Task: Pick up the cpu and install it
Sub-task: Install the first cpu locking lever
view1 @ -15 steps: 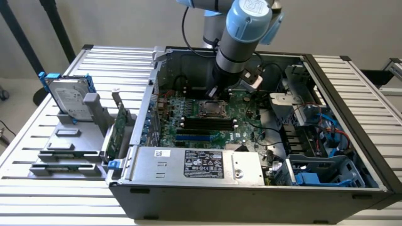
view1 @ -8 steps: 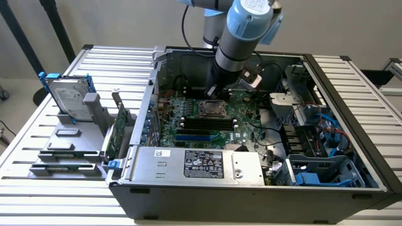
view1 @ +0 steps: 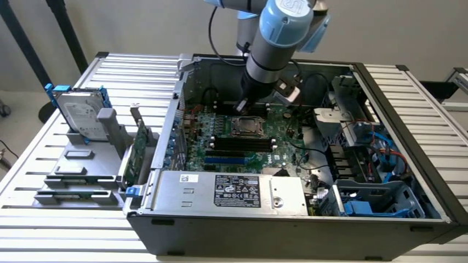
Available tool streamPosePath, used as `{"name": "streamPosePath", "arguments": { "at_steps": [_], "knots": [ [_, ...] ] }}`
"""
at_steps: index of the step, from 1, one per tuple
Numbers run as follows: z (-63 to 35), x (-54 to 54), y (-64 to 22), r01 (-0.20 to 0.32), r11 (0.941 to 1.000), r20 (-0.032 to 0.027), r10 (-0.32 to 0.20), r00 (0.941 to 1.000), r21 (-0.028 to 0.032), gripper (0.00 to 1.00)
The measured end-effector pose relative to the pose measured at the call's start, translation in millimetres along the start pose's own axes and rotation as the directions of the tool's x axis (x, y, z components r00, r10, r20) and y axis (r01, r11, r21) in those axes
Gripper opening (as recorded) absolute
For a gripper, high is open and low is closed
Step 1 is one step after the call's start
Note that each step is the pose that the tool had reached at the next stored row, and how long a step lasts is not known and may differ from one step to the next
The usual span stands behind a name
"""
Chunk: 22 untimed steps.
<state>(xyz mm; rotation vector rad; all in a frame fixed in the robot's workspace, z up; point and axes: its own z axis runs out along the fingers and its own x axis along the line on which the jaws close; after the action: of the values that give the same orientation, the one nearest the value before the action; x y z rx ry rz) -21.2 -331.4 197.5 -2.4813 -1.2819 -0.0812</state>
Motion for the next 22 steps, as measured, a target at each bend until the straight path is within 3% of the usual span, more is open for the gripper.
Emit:
{"name": "streamPosePath", "arguments": {
  "at_steps": [6,12,22],
  "knots": [
    [0.4,-2.5,-3.3,0.037,0.9993,0.0114,-0.037,0.9993,0.0099,0.11],
    [1.5,-5.8,-7.6,0.061,0.9979,0.0147,-0.061,0.998,0.0215,0.11],
    [2.2,-6.8,-8.8,0.109,0.9931,0.0107,-0.109,0.994,0.0435,0.11]
  ]
}}
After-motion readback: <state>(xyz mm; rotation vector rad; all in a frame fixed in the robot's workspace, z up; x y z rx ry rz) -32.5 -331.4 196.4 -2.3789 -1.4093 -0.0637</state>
